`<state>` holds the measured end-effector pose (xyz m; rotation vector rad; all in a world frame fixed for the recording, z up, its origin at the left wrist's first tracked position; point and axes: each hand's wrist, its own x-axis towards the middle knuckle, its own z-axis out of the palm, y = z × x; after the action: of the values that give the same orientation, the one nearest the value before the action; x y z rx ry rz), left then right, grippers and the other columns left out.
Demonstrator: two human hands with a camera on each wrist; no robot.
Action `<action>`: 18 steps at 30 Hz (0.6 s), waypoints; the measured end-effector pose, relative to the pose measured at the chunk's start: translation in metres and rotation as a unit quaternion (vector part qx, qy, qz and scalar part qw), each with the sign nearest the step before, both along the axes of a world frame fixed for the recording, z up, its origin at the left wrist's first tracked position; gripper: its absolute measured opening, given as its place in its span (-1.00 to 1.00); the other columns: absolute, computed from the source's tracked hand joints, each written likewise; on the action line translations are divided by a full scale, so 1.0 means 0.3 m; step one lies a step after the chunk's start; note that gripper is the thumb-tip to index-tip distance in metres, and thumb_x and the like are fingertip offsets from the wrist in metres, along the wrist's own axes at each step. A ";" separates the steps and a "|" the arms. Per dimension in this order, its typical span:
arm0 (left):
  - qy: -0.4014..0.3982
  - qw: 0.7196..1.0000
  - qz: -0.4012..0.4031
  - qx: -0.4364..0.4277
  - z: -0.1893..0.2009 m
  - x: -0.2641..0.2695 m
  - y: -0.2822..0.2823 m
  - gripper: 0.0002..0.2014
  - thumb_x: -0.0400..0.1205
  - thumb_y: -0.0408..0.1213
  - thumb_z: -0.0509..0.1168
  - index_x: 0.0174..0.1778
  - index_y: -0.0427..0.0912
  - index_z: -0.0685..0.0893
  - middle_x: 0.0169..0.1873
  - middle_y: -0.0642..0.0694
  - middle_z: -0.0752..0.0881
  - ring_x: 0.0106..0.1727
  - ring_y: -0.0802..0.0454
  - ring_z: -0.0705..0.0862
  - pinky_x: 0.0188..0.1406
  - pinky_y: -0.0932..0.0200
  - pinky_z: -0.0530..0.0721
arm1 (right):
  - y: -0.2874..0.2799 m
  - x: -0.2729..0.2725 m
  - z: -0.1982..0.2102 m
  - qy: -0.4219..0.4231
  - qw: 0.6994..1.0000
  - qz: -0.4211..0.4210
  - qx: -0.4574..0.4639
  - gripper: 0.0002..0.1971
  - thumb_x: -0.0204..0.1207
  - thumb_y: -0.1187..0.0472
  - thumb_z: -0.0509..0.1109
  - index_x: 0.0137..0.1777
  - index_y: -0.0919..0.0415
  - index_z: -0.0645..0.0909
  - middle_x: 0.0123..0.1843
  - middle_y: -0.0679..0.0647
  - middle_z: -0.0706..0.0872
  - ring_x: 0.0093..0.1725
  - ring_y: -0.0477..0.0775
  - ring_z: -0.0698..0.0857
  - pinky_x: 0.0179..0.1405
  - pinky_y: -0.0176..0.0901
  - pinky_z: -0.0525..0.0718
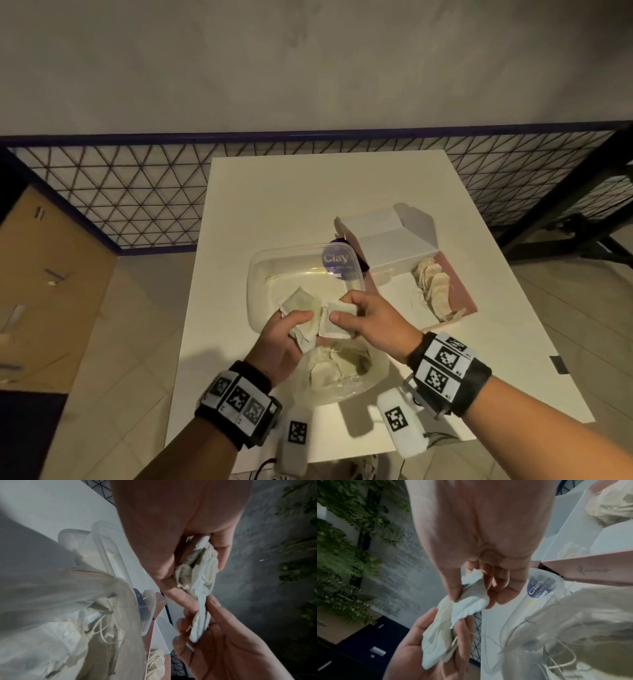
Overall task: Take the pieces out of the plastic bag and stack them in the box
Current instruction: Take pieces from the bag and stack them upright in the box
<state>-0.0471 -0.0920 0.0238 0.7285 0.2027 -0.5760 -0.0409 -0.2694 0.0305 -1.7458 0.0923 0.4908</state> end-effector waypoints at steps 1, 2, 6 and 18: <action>0.001 1.000 0.007 0.003 0.002 -0.006 0.005 -0.55 0.53 -0.42 0.23 0.35 -0.48 0.51 0.18 -0.46 0.67 0.14 -0.35 0.71 -0.07 -0.12 0.72 | -0.005 -0.009 0.004 0.004 1.000 -0.015 0.015 -0.90 0.46 0.25 0.50 -0.18 0.17 0.61 -0.26 0.04 0.69 -0.30 -0.03 0.63 -0.28 -0.18 0.61; 0.015 1.000 0.017 0.008 0.002 -0.010 0.011 -0.63 0.53 -0.46 0.23 0.27 -0.45 0.57 0.11 -0.45 0.69 0.11 -0.35 0.73 -0.09 -0.12 0.73 | -0.012 -0.018 0.010 0.007 0.999 -0.033 0.025 -0.90 0.45 0.30 0.49 -0.19 0.20 0.60 -0.25 0.08 0.67 -0.29 0.00 0.62 -0.29 -0.21 0.59; 0.054 0.996 0.048 0.047 -0.007 -0.006 0.029 -0.85 0.57 -0.50 0.19 0.00 -0.35 0.61 -0.24 -0.32 0.70 -0.26 -0.23 0.76 -0.37 0.03 0.75 | -0.044 -0.053 0.028 0.056 0.980 -0.112 0.153 -0.83 0.45 0.43 0.42 0.02 0.28 0.61 -0.08 0.24 0.71 -0.13 0.12 0.68 -0.13 -0.12 0.66; 0.029 0.993 -0.006 0.117 -0.015 -0.031 -0.009 -0.67 0.53 -0.20 0.34 0.17 -0.24 0.56 -0.21 -0.24 0.67 -0.35 -0.08 0.65 -0.60 0.18 0.48 | -0.046 -0.095 0.103 0.078 0.955 -0.089 0.272 -0.67 0.37 0.32 0.42 0.15 0.36 0.58 -0.06 0.21 0.78 -0.16 0.08 0.75 -0.21 -0.10 0.73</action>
<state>-0.0563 -0.0947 0.0193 0.9408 0.3240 -0.5909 -0.0694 -0.2832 0.0614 -1.1456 0.2038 0.4667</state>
